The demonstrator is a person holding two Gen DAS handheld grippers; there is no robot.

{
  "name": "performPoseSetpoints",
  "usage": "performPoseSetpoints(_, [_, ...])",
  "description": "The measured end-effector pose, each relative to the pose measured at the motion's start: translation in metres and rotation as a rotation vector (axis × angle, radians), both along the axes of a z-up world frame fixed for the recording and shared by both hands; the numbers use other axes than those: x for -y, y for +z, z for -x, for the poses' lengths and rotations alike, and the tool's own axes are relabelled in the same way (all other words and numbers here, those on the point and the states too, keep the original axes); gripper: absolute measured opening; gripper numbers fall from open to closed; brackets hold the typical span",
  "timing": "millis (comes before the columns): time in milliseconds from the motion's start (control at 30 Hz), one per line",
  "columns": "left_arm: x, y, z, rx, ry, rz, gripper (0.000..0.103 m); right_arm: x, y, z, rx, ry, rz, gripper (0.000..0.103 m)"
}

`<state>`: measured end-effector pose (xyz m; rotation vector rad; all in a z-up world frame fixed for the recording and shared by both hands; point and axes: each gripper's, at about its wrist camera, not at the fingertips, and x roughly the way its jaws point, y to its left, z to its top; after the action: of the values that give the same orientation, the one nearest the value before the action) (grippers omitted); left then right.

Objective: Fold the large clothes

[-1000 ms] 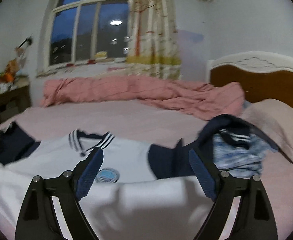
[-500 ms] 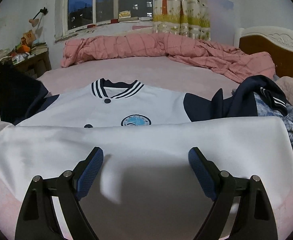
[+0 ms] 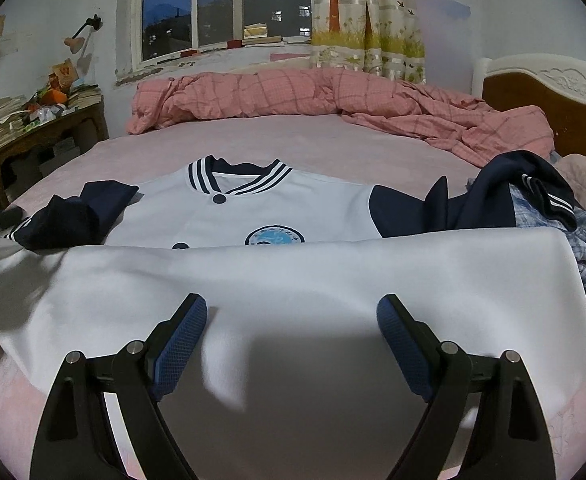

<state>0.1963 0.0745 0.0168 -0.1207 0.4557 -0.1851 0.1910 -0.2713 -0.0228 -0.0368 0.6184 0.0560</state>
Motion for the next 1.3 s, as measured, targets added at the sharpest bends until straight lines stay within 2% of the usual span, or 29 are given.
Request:
performPoseSetpoints(67, [-0.03,0.015,0.009,0.068,0.107,0.065,0.073,0.001,0.002,0.002,0.004,0.0,-0.001,0.089])
performPoseSetpoints(133, [-0.058,0.021,0.006,0.072,0.173,0.1,0.075,0.0,0.002,0.003,0.008,-0.002,0.001,0.089])
performPoseSetpoints(233, [-0.101,0.01,-0.007,0.014,0.248,0.177,0.075,0.001,0.002,0.003,0.007,-0.001,0.002,0.089])
performPoseSetpoints(333, [-0.133,-0.012,-0.024,-0.097,0.294,0.244,0.075,0.001,0.003,0.003,0.007,0.0,0.002,0.09])
performPoseSetpoints(400, [-0.148,-0.024,-0.034,-0.169,0.342,0.241,0.075,0.001,0.002,0.003,0.007,-0.001,0.007,0.09])
performPoseSetpoints(500, [-0.166,-0.037,-0.043,-0.224,0.434,0.204,0.073,0.002,0.004,0.002,0.004,-0.005,0.018,0.09])
performPoseSetpoints(667, [-0.188,-0.077,-0.07,-0.382,0.366,0.321,0.073,0.002,0.002,-0.001,-0.009,-0.002,0.023,0.094])
performPoseSetpoints(733, [-0.187,-0.094,-0.079,-0.418,0.359,0.34,0.074,0.0,-0.001,-0.004,-0.029,0.009,0.03,0.101])
performPoseSetpoints(767, [-0.185,-0.093,-0.08,-0.403,0.365,0.32,0.071,-0.002,-0.002,-0.006,-0.038,0.012,0.04,0.102])
performPoseSetpoints(833, [-0.182,-0.086,-0.08,-0.379,0.377,0.292,0.054,-0.007,-0.005,-0.008,-0.048,0.004,0.071,0.102])
performPoseSetpoints(867, [-0.18,-0.082,-0.077,-0.353,0.401,0.28,0.027,-0.009,-0.006,-0.008,-0.049,0.002,0.083,0.102])
performPoseSetpoints(900, [-0.176,-0.077,-0.074,-0.329,0.42,0.251,0.019,-0.01,-0.007,-0.009,-0.048,0.002,0.088,0.102])
performPoseSetpoints(967, [-0.169,-0.064,-0.07,-0.251,0.398,0.215,0.009,-0.008,-0.007,-0.009,-0.048,0.003,0.082,0.102])
performPoseSetpoints(1033, [-0.15,-0.041,-0.056,-0.133,0.344,0.181,0.009,-0.011,-0.008,-0.008,-0.048,0.003,0.074,0.102])
performPoseSetpoints(1167, [-0.087,0.016,0.004,0.164,0.175,0.096,0.009,-0.014,-0.007,-0.007,-0.042,0.004,0.076,0.102])
performPoseSetpoints(1233, [-0.056,0.036,0.026,0.245,0.068,0.068,0.009,-0.015,-0.007,-0.007,-0.037,0.002,0.081,0.102])
performPoseSetpoints(1300, [-0.024,0.045,0.043,0.267,-0.011,0.017,0.009,-0.013,-0.006,-0.005,-0.027,0.0,0.079,0.102])
